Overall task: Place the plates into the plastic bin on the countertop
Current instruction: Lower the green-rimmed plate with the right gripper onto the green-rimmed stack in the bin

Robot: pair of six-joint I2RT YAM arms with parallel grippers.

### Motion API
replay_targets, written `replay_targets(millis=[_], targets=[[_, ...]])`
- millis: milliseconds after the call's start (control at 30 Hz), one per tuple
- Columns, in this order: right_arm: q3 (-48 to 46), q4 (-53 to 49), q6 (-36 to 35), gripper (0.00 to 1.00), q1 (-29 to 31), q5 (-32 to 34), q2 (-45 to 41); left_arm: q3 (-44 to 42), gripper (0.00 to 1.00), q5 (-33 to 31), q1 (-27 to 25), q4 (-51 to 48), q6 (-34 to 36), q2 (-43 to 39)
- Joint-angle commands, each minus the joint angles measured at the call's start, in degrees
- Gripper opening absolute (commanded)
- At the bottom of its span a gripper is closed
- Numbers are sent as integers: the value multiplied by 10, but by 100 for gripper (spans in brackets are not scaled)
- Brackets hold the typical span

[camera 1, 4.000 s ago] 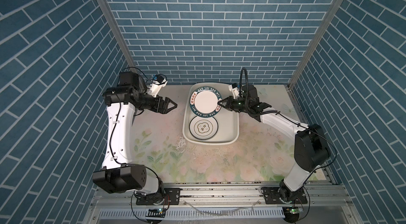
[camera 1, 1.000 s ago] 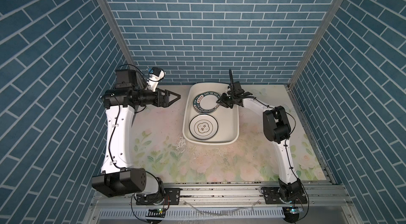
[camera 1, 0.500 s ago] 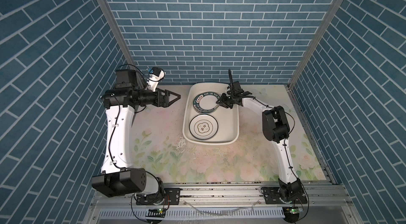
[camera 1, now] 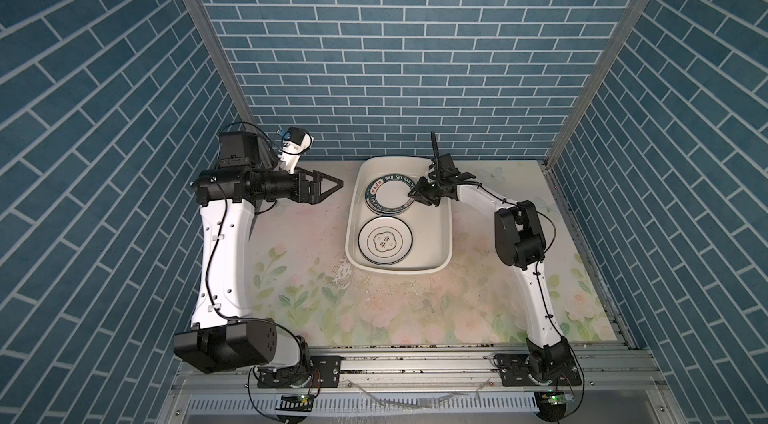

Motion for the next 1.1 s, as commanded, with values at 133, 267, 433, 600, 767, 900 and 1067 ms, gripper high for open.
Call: replay_targets(millis=[133,267,433,600,767,900,1067], targets=[[20,-21,-2,30,2,-7,9,-7,99,5,1,-1,7,-13],[19,-23,-3,30,2,-8,6,-5,100,7,1,-1,7,-13],[23,-28,-4,30,2,-7,3,-3,100,4,1,0,7,-14],[20,-33,-9,30,2,-4,-3,-6,99,4,1,-2,7,-15],[19,-33,-13,30,2,0,-11,-3,100,0,1,1,7,-14],[30,-38,-28,30,2,9,-22,-6,100,-20,1,-3,12,-11],[60,-47,-56,31,2,23,-44,-23,100,-76,1,-5,22,-13]])
